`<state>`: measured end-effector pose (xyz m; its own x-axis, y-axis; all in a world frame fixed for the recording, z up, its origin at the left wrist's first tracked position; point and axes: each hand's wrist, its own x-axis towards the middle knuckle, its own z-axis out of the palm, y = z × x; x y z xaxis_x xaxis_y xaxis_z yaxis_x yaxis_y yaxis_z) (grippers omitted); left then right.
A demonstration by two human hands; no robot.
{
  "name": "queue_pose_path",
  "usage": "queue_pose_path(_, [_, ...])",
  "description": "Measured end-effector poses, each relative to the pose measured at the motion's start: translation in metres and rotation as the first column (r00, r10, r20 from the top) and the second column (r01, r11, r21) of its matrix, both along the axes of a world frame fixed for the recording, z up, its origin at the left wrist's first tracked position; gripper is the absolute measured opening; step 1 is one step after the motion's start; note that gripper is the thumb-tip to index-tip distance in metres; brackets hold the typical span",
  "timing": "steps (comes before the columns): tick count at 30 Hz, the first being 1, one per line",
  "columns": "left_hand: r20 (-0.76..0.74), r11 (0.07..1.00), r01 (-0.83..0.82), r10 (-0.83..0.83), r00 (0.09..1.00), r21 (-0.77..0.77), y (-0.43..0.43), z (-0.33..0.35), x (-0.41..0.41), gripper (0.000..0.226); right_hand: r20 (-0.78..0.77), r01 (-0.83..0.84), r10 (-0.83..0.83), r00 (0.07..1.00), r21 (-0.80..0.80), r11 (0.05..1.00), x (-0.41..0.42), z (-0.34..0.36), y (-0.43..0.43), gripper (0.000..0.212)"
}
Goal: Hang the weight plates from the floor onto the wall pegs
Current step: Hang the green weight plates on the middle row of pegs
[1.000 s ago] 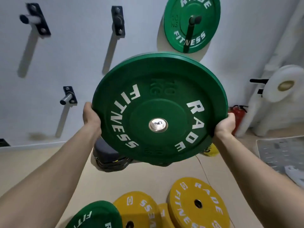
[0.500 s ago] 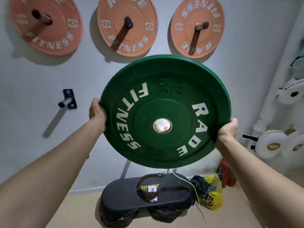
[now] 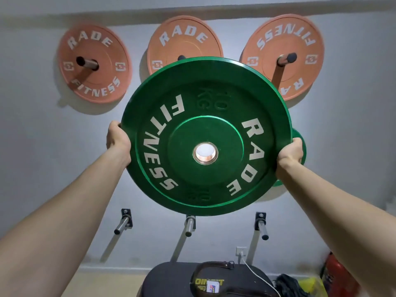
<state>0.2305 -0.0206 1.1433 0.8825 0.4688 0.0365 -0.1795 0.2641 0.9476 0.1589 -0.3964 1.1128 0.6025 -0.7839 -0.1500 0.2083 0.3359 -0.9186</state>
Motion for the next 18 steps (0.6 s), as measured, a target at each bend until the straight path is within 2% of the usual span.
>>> queue_pose_path(9, [-0.013,0.993,-0.116,0.116,0.993,-0.017,0.019,-0.01,0.075,0.033,-0.043,-0.037,0.039,0.998,0.037,0.999,0.11,-0.003,0.016,0.036])
queue_pose_path(12, [-0.044,0.989,-0.147,0.145,0.988,-0.028,0.023,-0.029,0.123,0.033,-0.148,-0.019,0.015,0.989,-0.026,0.999,0.158,-0.018,0.015,0.046])
queue_pose_path(14, [-0.073,0.989,-0.145,0.142,0.987,-0.027,0.028,-0.042,0.166,0.031,-0.152,-0.045,0.025,0.988,-0.126,0.991,0.197,-0.027,0.019,0.041])
queue_pose_path(16, [-0.124,0.992,-0.127,0.123,0.985,-0.025,0.035,-0.061,0.212,0.027,-0.184,-0.02,0.003,0.983,-0.093,0.995,0.235,-0.042,0.024,0.042])
queue_pose_path(18, [-0.157,0.994,-0.102,0.094,0.983,-0.043,0.037,-0.078,0.253,0.025,-0.262,0.006,-0.04,0.964,-0.131,0.991,0.267,-0.058,0.026,0.045])
